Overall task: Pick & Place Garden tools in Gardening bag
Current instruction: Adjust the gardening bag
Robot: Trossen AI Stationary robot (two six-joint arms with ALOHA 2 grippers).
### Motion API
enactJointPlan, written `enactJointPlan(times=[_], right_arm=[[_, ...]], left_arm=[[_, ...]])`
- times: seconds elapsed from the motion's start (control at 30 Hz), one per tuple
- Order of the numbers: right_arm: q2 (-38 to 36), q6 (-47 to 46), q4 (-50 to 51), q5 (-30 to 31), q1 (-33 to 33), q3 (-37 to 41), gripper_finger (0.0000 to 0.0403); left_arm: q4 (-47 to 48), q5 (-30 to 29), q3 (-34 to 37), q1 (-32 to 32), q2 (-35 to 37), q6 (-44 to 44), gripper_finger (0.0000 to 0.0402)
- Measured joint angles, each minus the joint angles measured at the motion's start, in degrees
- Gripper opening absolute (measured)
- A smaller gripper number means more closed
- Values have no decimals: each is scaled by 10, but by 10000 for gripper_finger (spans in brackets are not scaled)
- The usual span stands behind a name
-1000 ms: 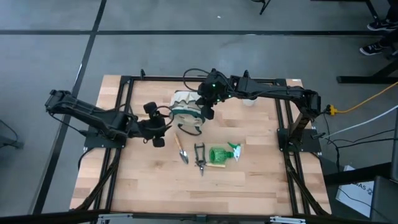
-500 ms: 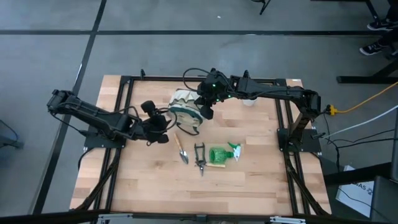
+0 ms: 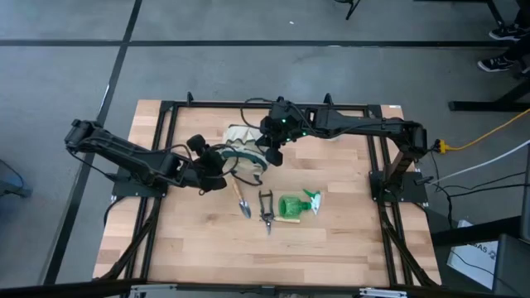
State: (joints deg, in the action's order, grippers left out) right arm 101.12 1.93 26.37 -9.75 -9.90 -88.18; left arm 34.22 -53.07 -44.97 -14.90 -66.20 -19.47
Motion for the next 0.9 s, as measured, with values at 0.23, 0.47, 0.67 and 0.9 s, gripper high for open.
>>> enactJointPlan(times=[0.23, 0.47, 0.67, 0.9], right_arm=[[0, 16, 2, -1, 21, 0, 0], [0, 31, -8, -1, 29, 0, 0], [0, 35, -11, 1, 29, 0, 2], [0, 35, -9, 2, 29, 0, 16]], left_arm=[[3, -25, 0, 0, -3, -29, 186], [-1, -28, 0, 0, -3, -40, 92], [-1, -5, 0, 0, -3, -81, 9], [-1, 48, 0, 2, 7, -124, 4]])
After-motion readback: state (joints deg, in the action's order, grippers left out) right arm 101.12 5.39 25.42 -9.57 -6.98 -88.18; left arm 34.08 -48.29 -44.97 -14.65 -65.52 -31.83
